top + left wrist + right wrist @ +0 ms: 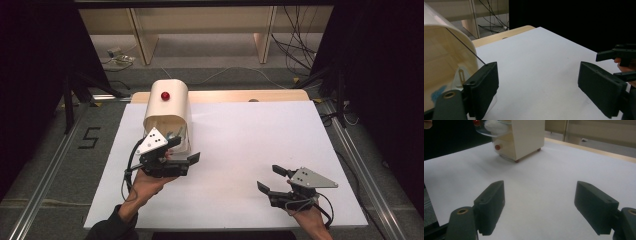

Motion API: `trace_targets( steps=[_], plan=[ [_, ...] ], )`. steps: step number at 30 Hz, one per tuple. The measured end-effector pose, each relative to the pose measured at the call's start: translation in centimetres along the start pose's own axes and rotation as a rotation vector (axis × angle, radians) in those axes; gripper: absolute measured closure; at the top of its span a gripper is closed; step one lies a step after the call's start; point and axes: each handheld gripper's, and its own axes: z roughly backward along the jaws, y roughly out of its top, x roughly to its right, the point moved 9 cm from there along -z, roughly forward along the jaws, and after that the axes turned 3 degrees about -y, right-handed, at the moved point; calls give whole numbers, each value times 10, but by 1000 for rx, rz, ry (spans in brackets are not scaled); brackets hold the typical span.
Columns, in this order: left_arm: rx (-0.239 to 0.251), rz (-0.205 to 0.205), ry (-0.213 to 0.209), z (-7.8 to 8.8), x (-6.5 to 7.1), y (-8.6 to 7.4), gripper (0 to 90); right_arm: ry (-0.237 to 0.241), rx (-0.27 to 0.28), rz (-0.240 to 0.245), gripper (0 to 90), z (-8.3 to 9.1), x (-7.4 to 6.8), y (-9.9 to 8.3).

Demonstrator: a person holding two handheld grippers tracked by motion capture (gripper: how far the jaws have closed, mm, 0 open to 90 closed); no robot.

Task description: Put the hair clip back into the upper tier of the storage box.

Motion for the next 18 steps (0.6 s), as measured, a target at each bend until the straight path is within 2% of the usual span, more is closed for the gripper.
trace_targets(
  steps=[18],
  plan=[
    [-9,-29,-30,-6,11,-15,165,6,7,-13,254,1,1,1]
  ],
)
